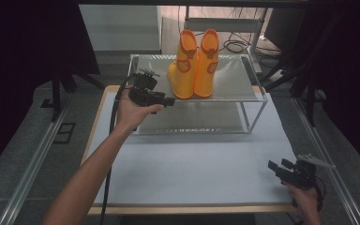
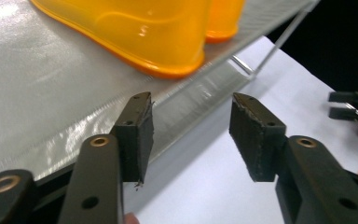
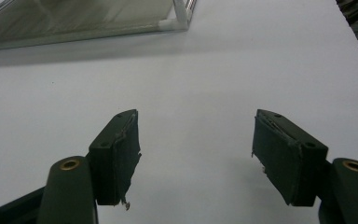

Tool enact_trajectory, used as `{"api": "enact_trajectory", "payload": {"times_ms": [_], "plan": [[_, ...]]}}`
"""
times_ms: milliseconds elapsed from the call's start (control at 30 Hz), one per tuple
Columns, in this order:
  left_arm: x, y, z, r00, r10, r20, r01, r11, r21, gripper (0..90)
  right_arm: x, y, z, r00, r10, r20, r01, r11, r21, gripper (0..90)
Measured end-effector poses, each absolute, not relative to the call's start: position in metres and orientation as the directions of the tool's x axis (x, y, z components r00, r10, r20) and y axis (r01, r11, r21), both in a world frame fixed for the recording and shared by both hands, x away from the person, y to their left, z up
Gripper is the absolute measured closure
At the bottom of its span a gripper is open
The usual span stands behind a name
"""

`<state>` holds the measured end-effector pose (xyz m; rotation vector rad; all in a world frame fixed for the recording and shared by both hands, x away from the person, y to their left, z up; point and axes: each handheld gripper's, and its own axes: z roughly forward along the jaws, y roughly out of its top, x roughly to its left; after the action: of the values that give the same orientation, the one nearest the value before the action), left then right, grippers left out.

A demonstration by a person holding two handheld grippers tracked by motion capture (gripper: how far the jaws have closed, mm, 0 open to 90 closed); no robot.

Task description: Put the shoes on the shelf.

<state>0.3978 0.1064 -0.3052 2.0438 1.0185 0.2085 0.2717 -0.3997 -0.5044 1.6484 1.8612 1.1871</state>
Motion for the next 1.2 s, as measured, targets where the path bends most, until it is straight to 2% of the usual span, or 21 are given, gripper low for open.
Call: {"api": "enact_trajectory", "payload": {"times_ms": [133, 500, 900, 1200], "plan": [[0.381, 0.114, -0.309, 0.685, 0.705, -0.184, 0.563, -0.352, 0.748, 45.3, 0.272, -0.399, -0.505, -0.239, 0.942, 0.238, 0.616, -0.042, 0.787, 31.6], [0.343, 0.131, -0.333, 0.730, 0.661, -0.173, 0.520, -0.373, 0.769, 43.8, 0.272, -0.399, -0.506, -0.241, 0.942, 0.234, 0.617, -0.038, 0.786, 31.6], [0.314, 0.152, -0.375, 0.740, 0.642, -0.200, 0.535, -0.381, 0.754, 42.5, 0.273, -0.399, -0.508, -0.242, 0.942, 0.232, 0.619, -0.034, 0.785, 31.6], [0.312, 0.160, -0.393, 0.720, 0.656, -0.226, 0.570, -0.372, 0.733, 42.0, 0.274, -0.396, -0.508, -0.245, 0.942, 0.230, 0.622, -0.029, 0.783, 31.6]]}}
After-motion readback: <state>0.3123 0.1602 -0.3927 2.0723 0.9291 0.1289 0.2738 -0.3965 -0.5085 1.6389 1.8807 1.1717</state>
